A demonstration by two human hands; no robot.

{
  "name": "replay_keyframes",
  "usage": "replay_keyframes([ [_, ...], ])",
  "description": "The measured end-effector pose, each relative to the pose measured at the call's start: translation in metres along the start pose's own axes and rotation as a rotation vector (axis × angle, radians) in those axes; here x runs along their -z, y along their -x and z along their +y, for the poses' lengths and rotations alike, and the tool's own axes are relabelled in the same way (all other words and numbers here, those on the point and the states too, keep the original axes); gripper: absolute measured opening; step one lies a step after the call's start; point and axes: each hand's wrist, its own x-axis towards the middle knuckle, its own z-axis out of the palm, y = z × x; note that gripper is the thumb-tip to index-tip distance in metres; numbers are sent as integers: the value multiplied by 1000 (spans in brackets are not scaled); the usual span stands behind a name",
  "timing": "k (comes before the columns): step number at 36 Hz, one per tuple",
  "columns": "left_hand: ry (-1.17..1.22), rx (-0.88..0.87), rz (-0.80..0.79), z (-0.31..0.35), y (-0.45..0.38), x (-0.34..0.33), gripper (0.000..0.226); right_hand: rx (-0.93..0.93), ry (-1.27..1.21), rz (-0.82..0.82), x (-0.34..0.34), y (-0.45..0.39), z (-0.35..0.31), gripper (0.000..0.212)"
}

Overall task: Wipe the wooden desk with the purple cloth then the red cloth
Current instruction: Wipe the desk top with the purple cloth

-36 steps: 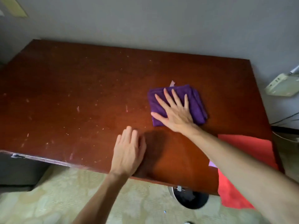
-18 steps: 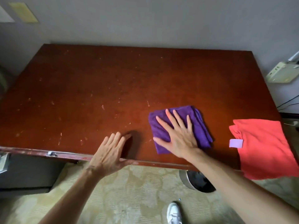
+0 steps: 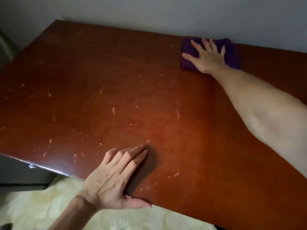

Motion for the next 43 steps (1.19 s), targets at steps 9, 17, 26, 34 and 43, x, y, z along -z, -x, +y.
replay_keyframes([
  [9, 13, 42, -35, 0, 2, 2, 119, 70, 49, -27, -13, 29, -9, 88],
  [17, 85, 47, 25, 3, 5, 16, 109, 187, 35, 38, -51, 237, -76, 85],
  [26, -99, -88, -68, -78, 57, 65, 100, 166, 24, 141, -87, 419, -168, 83],
  [34, -144, -208, -98, -132, 61, 64, 92, 112, 36, 117, -79, 370, -175, 77],
  [43, -72, -289, -51, -149, 62, 37, 79, -10, 24, 59, -57, 199, -173, 78],
])
